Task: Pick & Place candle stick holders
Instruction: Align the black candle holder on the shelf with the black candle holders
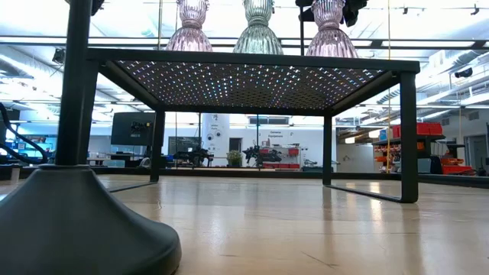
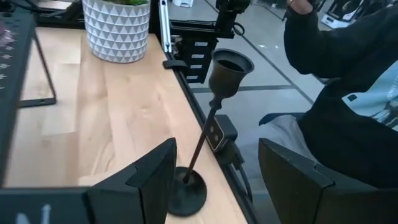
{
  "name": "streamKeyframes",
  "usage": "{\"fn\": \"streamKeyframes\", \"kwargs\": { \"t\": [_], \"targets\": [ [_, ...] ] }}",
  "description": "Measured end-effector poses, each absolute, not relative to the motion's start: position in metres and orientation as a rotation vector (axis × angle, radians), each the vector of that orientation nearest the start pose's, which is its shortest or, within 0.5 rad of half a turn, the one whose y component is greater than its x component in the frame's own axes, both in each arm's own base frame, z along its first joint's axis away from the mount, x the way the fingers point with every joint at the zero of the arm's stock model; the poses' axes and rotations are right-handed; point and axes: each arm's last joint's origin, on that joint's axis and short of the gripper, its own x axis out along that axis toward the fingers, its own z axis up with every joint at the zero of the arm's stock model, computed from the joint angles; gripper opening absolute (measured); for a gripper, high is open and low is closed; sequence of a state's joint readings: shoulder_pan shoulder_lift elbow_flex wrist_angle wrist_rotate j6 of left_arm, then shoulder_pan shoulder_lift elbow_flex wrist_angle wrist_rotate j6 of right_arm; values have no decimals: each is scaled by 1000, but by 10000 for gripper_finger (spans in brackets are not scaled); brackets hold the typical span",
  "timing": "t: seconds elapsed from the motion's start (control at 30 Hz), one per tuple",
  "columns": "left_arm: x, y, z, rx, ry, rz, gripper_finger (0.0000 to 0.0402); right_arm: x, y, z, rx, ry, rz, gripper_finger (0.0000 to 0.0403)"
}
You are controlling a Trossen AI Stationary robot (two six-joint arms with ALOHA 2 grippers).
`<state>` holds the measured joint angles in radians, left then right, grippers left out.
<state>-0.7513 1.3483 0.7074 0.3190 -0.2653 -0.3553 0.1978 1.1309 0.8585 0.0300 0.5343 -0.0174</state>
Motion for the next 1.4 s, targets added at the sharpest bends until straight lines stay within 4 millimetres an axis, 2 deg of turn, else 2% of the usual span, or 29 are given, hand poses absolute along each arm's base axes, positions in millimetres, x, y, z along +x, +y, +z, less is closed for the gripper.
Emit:
{"fn": "streamKeyframes", "kwargs": {
  "t": [0.5, 0.8, 1.4],
  "targets": [
    [235, -209, 202, -226, 297, -435, 229, 248, 35, 312, -104, 230, -333, 255],
    [247, -214, 182, -235, 263, -389, 229, 248, 35, 312, -104, 230, -333, 255],
    [261, -215, 163, -274, 206, -393, 229, 248, 35, 312, -104, 230, -333, 255]
  ]
}}
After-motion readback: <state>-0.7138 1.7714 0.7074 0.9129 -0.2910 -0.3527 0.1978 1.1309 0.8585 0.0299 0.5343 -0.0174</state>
